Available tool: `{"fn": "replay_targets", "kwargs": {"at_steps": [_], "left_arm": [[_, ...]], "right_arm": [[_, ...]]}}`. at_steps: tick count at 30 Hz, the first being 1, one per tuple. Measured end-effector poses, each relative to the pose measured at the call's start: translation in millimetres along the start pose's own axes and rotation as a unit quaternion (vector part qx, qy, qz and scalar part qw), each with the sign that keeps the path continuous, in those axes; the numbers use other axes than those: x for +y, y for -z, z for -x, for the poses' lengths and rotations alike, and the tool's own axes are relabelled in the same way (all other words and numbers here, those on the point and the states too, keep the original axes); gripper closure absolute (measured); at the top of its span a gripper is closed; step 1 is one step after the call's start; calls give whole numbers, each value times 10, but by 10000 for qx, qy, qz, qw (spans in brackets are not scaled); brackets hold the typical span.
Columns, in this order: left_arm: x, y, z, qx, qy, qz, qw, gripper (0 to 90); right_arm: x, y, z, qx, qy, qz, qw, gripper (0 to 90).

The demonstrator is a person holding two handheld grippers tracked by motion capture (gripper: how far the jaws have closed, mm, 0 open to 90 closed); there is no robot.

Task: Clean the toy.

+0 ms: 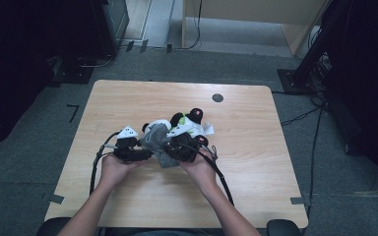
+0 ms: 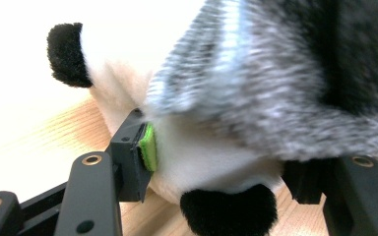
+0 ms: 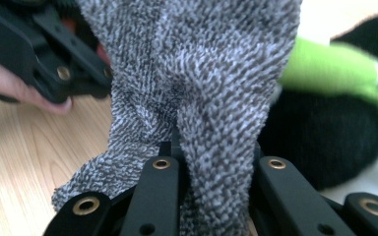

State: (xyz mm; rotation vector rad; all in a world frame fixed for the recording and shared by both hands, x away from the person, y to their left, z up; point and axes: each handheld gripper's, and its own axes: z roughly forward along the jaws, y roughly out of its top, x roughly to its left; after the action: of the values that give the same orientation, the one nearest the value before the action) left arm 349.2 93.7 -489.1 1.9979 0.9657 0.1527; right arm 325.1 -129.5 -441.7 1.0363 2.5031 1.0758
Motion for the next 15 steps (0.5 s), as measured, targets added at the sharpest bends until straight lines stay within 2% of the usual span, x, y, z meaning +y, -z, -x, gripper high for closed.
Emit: {"fn": "replay_targets", "kwargs": {"at_steps": [15], "left_arm": [[6, 4, -3, -14, -4, -8, 10000, 391]], "right_arm": [[-246, 148, 93, -209, 81, -319, 9992, 790]]}}
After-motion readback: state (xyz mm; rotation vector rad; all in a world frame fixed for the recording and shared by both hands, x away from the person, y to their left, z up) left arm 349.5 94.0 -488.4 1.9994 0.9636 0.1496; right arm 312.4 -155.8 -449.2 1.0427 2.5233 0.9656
